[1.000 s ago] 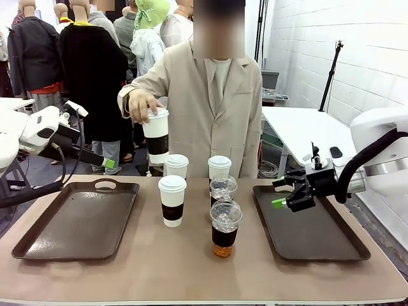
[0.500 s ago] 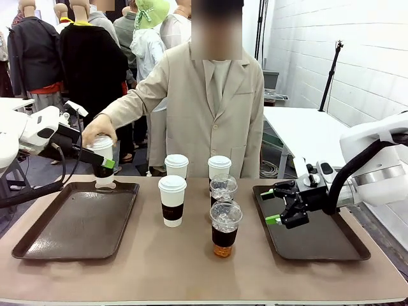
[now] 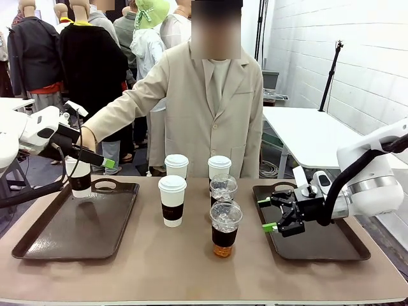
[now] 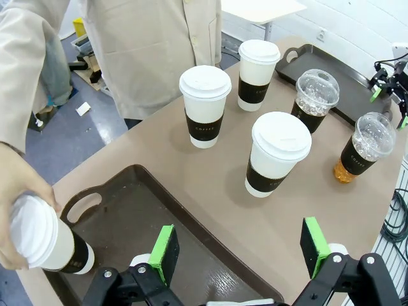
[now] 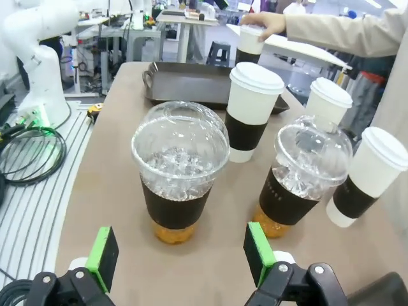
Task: Distribute the coffee onto the tray.
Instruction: Pick up one iced Americano and place it on the right Handle tray.
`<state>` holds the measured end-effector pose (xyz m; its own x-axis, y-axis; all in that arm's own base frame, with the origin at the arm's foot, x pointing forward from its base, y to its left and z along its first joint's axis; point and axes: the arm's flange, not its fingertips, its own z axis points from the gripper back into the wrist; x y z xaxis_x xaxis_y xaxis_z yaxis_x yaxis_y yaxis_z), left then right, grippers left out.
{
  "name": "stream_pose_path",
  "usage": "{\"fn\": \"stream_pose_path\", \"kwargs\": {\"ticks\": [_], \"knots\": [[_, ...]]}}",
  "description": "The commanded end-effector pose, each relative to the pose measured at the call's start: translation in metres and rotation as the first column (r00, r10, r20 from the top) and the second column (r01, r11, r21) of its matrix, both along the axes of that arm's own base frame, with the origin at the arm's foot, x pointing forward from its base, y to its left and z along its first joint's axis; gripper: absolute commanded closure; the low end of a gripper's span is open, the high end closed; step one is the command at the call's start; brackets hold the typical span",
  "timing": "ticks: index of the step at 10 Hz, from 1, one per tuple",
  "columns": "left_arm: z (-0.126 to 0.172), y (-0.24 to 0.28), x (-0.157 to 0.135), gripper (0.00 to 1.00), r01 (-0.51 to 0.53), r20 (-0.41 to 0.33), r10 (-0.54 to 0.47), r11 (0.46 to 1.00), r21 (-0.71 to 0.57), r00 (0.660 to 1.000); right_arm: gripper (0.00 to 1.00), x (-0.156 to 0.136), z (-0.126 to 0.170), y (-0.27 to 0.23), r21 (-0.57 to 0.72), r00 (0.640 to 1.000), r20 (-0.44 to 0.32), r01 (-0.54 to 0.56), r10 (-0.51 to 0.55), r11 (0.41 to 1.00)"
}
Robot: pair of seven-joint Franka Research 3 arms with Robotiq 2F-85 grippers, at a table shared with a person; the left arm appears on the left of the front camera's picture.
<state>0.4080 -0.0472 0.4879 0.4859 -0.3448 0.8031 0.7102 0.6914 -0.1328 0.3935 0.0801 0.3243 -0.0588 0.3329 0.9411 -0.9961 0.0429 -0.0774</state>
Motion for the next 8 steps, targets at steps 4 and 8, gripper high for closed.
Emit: {"fn": "stream_pose_path", "kwargs": {"ticks": [4, 8], "knots": [[-0.0022, 0.0008, 0.0015, 0.00, 0.006, 0.001, -0.006, 1.000, -0.006, 1.000, 0.00, 0.0061, -0.0098, 0.0006, 0.010, 1.000, -0.020, 0.004, -0.004, 1.000], [-0.0022, 0.0008, 0.0015, 0.00, 0.006, 0.001, -0.006, 1.000, -0.006, 1.000, 0.00, 0.0070, -0.0111, -0.0004, 0.008, 1.000, -0.023, 0.007, -0.007, 1.000]]}}
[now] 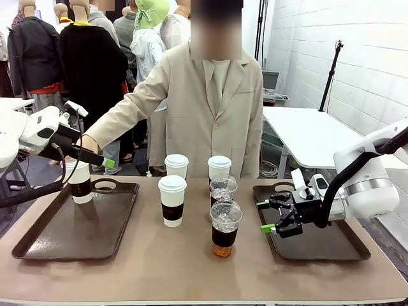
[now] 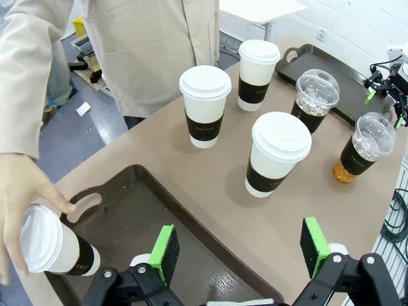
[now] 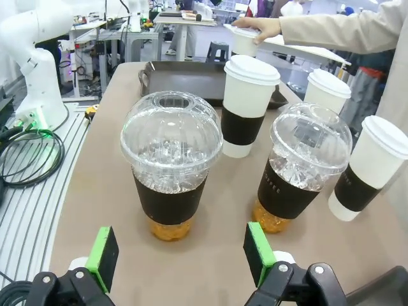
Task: Distribute the coffee onto the tray.
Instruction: Pick up one iced Americano and place it on the right Handle tray.
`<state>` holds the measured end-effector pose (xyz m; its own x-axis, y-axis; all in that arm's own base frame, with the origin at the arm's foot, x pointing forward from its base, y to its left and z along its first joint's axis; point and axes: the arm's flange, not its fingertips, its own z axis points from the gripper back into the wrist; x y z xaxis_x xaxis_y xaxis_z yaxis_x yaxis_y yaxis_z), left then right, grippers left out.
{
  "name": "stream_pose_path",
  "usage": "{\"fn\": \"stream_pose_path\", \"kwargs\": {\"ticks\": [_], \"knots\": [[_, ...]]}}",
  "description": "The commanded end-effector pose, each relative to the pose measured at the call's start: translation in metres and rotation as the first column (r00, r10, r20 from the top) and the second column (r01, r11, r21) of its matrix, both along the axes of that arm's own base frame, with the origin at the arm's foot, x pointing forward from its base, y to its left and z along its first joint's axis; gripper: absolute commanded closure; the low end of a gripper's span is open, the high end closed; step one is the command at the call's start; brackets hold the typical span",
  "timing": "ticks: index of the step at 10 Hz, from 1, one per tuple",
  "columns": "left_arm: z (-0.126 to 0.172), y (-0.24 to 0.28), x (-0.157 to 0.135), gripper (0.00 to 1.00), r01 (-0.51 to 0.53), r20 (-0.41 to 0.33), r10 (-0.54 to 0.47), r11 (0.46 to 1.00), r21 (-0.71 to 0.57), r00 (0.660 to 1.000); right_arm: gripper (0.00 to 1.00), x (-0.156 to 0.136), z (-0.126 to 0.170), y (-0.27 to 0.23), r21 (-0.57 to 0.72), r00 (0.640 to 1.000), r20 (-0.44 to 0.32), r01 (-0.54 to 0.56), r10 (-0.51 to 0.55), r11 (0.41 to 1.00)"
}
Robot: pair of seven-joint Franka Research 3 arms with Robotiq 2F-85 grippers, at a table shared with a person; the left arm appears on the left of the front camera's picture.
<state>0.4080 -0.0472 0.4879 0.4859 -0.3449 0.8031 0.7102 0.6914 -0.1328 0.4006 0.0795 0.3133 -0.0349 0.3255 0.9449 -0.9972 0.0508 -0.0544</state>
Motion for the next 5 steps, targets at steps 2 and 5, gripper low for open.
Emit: {"fn": "stream_pose_path", "kwargs": {"ticks": [2, 5], "knots": [[-0.002, 0.001, 0.002, 0.00, 0.006, 0.001, -0.006, 1.000, -0.006, 1.000, 0.00, 0.010, -0.016, 0.013, 0.049, 1.000, -0.019, -0.021, 0.022, 0.999], [-0.002, 0.001, 0.002, 0.00, 0.006, 0.001, -0.006, 1.000, -0.006, 1.000, 0.00, 0.015, -0.031, 0.032, 0.072, 0.998, -0.040, -0.045, 0.048, 0.996]]}}
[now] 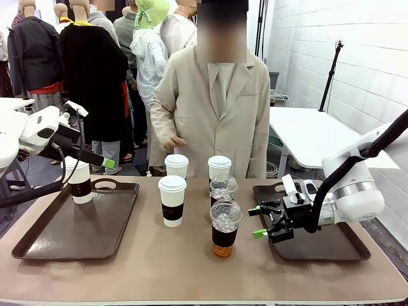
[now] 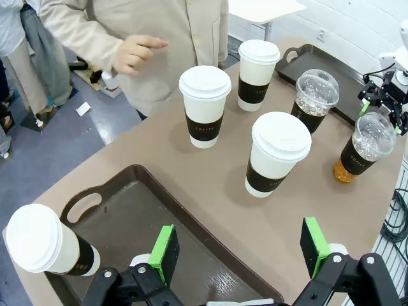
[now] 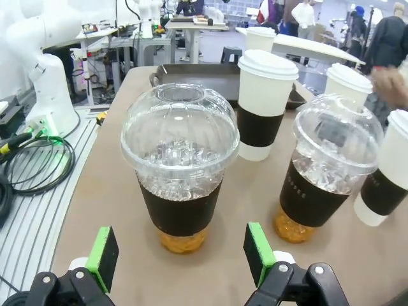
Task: Distribute the coffee onto the tray.
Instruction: Pick up one iced Americano and place it on the right Handle tray.
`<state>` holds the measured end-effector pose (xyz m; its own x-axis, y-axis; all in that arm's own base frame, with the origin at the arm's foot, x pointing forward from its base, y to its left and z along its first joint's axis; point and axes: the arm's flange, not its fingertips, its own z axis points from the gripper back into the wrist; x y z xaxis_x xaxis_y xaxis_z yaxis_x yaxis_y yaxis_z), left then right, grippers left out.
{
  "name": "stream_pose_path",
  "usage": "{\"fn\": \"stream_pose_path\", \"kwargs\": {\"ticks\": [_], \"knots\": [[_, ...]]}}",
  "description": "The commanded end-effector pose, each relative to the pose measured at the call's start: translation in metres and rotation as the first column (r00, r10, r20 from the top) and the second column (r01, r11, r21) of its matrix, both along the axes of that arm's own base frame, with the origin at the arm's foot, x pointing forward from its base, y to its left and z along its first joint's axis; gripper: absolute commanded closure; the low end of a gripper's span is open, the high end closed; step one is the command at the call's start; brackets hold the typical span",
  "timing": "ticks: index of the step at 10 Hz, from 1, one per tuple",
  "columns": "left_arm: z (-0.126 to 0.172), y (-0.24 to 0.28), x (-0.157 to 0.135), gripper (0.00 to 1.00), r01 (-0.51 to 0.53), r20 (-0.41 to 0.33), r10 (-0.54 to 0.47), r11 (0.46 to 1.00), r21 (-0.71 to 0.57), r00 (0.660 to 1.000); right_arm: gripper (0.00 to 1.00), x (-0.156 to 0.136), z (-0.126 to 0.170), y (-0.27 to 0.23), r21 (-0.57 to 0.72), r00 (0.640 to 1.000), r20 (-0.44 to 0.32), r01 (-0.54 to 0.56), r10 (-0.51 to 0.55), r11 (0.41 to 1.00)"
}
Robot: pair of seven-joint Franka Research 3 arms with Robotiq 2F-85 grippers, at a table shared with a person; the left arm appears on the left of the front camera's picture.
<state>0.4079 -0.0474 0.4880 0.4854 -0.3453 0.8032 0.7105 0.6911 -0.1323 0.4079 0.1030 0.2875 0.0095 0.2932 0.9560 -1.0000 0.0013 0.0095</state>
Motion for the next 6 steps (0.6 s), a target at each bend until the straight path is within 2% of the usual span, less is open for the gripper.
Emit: {"fn": "stream_pose_path", "kwargs": {"ticks": [1, 6], "knots": [[-0.002, 0.001, 0.002, 0.00, 0.005, 0.000, -0.005, 1.000, -0.007, 1.000, 0.00, 0.008, -0.009, 0.014, 0.048, 1.000, 0.010, -0.003, 0.003, 0.999], [-0.002, 0.001, 0.002, 0.00, 0.005, 0.000, -0.005, 1.000, -0.007, 1.000, 0.00, 0.005, -0.021, 0.037, 0.049, 0.997, -0.031, -0.068, 0.070, 0.996]]}}
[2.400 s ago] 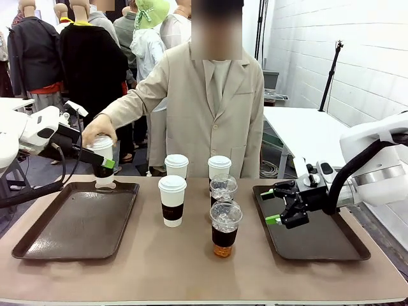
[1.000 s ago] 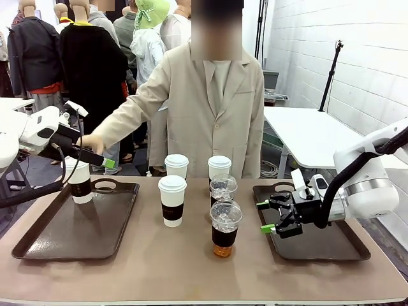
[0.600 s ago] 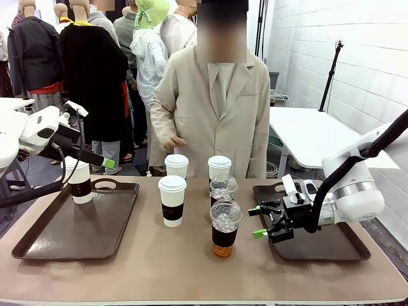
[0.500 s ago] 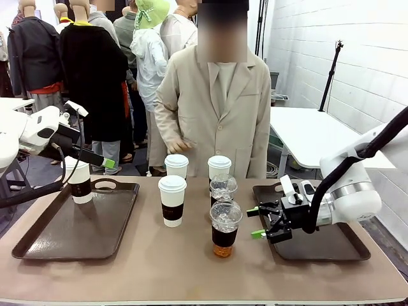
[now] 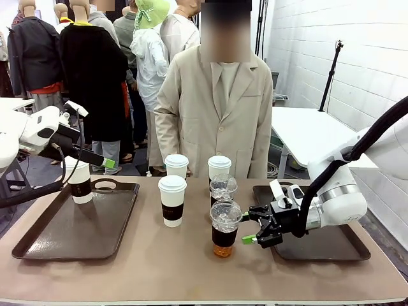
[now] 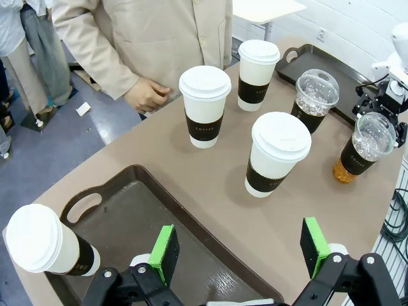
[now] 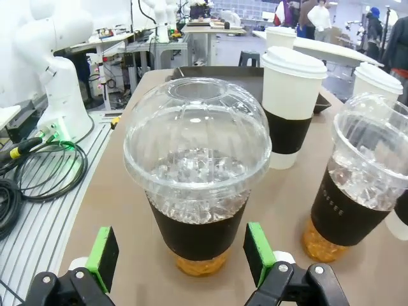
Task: Distribute the coffee onto the tray.
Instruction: Pick up one iced Americano and place it on the right Handle tray.
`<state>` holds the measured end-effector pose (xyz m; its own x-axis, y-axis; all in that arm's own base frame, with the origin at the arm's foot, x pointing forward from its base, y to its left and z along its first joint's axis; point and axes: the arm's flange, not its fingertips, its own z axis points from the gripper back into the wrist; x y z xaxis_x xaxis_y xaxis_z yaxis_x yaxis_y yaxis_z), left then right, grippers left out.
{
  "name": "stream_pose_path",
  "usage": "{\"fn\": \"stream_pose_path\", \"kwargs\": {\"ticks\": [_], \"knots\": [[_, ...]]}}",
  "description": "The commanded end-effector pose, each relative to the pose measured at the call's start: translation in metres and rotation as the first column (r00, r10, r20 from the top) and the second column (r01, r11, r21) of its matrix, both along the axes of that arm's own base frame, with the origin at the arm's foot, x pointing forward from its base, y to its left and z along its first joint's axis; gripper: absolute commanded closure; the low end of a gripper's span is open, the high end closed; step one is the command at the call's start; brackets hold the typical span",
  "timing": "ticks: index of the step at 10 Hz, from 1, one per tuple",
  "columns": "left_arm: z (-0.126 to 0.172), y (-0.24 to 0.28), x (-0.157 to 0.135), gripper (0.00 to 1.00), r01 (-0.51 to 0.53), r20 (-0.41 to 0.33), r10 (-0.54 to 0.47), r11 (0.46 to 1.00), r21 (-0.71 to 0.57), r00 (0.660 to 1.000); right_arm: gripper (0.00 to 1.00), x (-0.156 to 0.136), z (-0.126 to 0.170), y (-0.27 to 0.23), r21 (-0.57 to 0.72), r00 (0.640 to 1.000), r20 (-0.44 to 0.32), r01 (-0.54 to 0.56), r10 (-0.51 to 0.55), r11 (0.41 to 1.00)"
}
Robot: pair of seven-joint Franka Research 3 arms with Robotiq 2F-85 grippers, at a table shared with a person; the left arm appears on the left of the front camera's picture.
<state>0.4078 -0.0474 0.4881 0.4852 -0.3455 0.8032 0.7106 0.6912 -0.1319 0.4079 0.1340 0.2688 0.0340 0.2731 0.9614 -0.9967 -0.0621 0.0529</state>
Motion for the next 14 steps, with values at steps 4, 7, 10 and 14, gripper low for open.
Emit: {"fn": "stream_pose_path", "kwargs": {"ticks": [4, 7, 10, 14], "knots": [[-0.003, 0.001, 0.002, 0.00, 0.005, 0.000, -0.005, 1.000, -0.007, 1.000, 0.00, 0.004, -0.008, 0.016, 0.045, 1.000, 0.006, -0.023, 0.023, 0.999], [-0.003, 0.001, 0.002, 0.00, 0.005, 0.000, -0.005, 1.000, -0.007, 1.000, 0.00, 0.003, -0.013, 0.027, 0.052, 0.999, 0.005, -0.043, 0.042, 0.998], [-0.003, 0.001, 0.002, 0.00, 0.005, 0.000, -0.005, 1.000, -0.007, 1.000, 0.00, 0.007, -0.021, 0.035, 0.035, 1.000, 0.001, -0.004, 0.004, 0.999], [-0.003, 0.001, 0.002, 0.00, 0.005, 0.000, -0.005, 1.000, -0.007, 1.000, 0.00, 0.013, -0.027, 0.039, 0.025, 0.999, -0.004, 0.042, -0.042, 0.999]]}}
